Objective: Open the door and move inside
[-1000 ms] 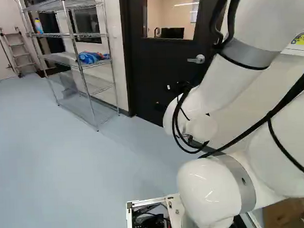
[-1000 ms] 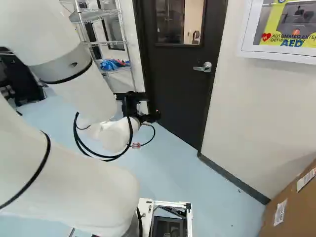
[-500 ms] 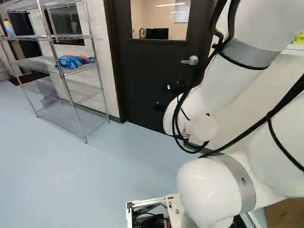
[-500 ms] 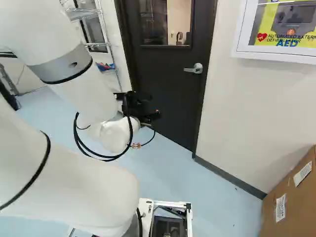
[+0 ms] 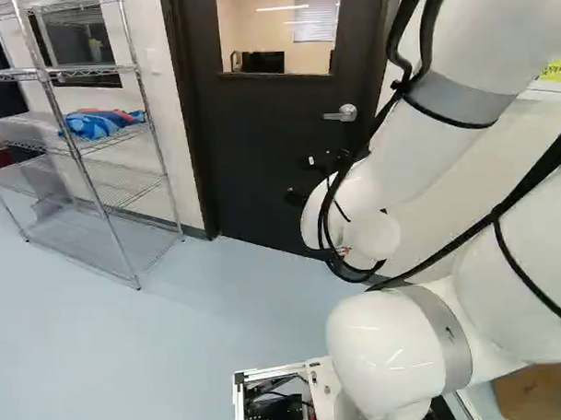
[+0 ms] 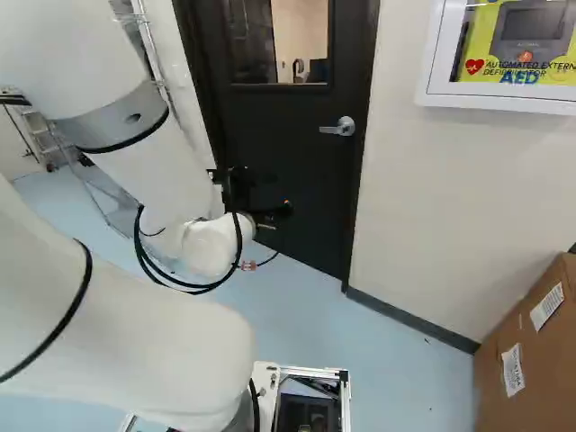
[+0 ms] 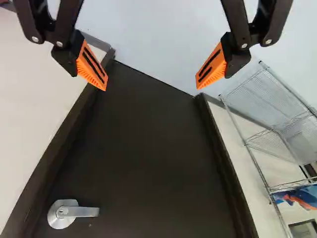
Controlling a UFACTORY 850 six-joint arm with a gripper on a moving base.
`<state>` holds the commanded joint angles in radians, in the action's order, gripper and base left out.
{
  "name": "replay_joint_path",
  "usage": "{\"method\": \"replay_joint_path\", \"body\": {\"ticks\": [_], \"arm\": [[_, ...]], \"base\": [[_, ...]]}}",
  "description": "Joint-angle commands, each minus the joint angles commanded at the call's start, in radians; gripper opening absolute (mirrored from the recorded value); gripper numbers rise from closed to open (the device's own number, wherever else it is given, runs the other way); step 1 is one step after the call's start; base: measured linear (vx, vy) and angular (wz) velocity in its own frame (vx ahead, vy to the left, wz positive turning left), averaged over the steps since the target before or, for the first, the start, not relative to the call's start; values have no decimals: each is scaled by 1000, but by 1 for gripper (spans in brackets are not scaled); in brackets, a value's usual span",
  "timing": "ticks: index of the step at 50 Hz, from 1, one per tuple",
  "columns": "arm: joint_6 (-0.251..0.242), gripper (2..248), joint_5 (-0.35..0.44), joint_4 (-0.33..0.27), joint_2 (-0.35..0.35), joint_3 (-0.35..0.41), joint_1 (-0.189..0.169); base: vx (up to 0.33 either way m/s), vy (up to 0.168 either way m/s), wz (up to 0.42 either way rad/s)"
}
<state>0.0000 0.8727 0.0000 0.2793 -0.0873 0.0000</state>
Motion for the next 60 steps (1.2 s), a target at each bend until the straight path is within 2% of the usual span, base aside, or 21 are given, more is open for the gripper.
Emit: {"method": "replay_joint_path", "body": {"ticks": [60], "arm": [[0,247,0,0,0,0,0]], "base": [[138,81,-312]]}}
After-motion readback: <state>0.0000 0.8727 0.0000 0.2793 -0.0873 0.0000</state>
